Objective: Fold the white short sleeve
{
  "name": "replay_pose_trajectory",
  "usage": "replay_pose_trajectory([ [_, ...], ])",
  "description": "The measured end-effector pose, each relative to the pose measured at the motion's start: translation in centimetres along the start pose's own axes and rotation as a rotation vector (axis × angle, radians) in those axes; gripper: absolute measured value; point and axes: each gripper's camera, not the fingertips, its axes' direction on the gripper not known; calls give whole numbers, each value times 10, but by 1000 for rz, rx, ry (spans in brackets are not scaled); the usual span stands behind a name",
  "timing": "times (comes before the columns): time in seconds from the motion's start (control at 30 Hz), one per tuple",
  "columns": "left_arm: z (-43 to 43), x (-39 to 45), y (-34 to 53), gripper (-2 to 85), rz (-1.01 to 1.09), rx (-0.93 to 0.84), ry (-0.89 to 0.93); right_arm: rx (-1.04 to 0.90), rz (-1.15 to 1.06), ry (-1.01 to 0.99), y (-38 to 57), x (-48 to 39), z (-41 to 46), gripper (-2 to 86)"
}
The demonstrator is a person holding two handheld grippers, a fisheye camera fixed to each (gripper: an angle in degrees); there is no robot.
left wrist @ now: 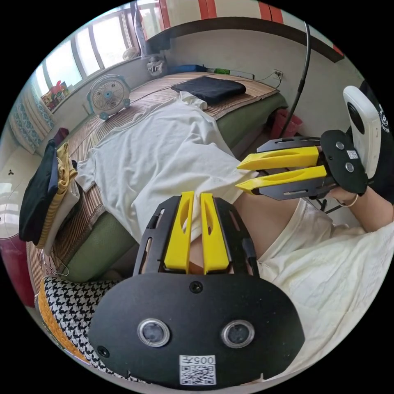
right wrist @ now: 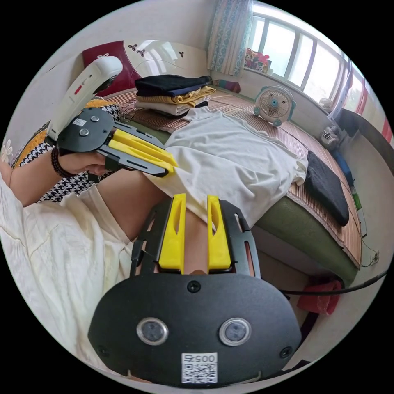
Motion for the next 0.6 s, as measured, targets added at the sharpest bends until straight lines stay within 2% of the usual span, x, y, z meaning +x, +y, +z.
replay_pose_trajectory([
  [0.3, -41, -6, 3, 4, -12, 93, -30, 21, 118, 149, -2, -4, 9, 56],
  [0.6, -50, -1, 5, 4, 32, 68, -48, -100, 241, 262, 19, 18, 20, -6],
])
